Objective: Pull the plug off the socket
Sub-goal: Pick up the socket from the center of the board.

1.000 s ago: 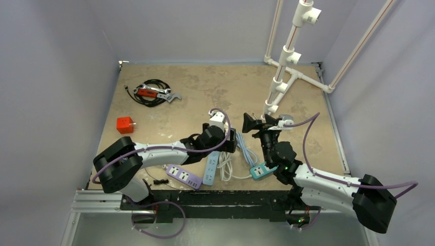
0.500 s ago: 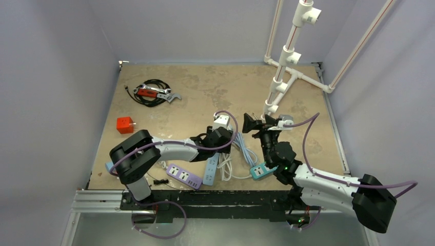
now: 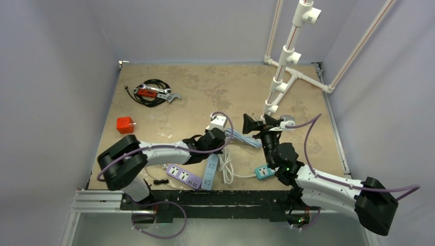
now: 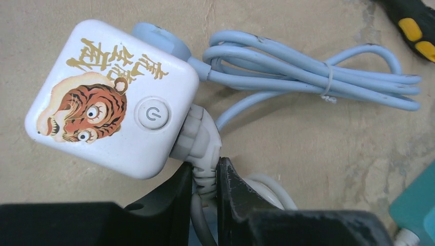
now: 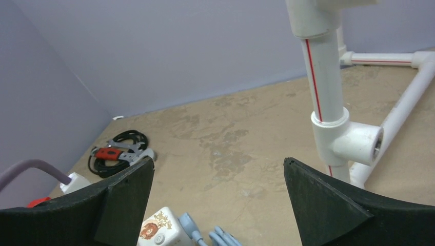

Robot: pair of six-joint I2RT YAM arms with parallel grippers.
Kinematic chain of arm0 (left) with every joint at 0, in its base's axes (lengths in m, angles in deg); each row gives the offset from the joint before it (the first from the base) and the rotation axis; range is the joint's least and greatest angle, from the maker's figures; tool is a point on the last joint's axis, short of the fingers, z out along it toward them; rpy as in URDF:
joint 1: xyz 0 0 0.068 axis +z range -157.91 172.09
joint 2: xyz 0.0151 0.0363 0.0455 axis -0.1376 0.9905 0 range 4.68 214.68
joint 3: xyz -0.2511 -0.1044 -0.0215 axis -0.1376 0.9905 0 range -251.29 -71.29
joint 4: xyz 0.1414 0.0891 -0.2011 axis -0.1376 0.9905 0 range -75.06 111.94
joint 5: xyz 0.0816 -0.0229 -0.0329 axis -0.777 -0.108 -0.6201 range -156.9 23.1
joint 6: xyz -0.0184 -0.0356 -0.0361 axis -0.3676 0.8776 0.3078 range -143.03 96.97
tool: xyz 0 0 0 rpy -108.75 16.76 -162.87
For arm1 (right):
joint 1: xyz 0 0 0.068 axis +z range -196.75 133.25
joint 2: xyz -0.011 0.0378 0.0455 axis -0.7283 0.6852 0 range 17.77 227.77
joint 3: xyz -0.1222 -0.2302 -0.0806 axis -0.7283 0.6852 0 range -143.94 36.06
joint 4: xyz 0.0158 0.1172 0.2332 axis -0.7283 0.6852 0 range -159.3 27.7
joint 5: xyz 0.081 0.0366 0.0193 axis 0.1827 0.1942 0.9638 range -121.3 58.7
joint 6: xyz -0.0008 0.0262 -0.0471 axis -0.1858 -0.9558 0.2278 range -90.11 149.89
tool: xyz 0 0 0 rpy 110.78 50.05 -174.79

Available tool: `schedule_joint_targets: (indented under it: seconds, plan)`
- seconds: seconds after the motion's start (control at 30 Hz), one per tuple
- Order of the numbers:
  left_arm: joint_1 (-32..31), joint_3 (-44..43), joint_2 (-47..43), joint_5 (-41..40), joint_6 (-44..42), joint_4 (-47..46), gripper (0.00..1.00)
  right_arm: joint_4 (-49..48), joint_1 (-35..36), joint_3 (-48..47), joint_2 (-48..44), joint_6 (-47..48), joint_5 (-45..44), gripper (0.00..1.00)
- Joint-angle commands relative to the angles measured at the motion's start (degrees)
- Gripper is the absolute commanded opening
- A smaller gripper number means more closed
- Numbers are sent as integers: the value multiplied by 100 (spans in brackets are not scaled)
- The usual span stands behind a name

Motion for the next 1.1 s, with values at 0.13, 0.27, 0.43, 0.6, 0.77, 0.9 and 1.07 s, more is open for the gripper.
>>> schedule_joint_targets:
  seconds: [0.13,0.27,0.43,0.6,0.77,0.9,1.07]
  plan:
    - [59,-92,-2075,1138,-1683,-342,0,470,-67,-564,-410,-109,1593,99]
    - [301,-592,-2550,1643,-2121,449,0,892,-167,-1126,-307,-155,2518,99]
    - [1042,-640,-3148,2394,-2608,728,0,1157,-560,-1661,51,-307,3595,99]
    - [1106,-420,-3686,2678,-3225,605,0,1248,-1062,-2040,316,-308,4870,99]
    - [1179,-120,-3959,2983,-3455,329,0,1658,-1391,-2248,794,-169,6010,99]
    - [1245,-102,-3862,3484,-3440,342,0,1209,-1399,-1796,841,299,6094,98]
    - [1269,-162,-3734,3551,-3457,470,0,1267,-1399,-1658,1052,481,6051,95]
